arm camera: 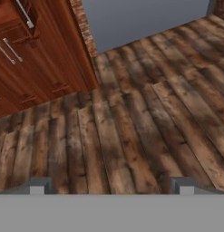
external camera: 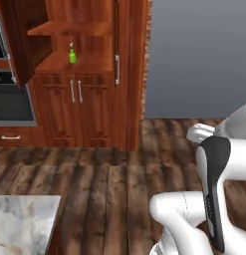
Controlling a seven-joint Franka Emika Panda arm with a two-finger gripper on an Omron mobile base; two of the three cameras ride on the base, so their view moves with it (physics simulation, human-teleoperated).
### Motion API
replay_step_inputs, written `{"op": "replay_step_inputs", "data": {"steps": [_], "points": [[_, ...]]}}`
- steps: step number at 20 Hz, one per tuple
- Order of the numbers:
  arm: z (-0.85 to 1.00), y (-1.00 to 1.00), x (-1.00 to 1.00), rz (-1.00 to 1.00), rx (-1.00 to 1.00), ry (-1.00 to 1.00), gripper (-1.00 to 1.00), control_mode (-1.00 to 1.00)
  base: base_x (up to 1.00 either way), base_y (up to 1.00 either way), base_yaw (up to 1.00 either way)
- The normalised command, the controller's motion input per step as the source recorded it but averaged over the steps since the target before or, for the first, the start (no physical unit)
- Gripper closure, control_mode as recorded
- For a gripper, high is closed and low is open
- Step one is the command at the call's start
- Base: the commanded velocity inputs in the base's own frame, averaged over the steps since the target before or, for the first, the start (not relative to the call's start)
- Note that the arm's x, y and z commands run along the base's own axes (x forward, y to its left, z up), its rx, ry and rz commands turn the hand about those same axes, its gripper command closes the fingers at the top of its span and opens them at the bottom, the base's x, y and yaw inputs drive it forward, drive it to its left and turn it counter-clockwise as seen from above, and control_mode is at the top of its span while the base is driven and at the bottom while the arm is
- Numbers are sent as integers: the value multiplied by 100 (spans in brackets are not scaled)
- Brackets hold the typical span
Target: Move the cutting board and knife to the sink. Then move spray from the cabinet to the counter.
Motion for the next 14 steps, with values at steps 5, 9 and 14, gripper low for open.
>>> {"op": "replay_step_inputs", "data": {"steps": [5,9,14], "points": [[0,0,0,0,0,0,-100,100,100,24,-2],[0,0,0,0,0,0,-100,100,100,13,-3],[0,0,0,0,0,0,-100,100,100,27,0]]}}
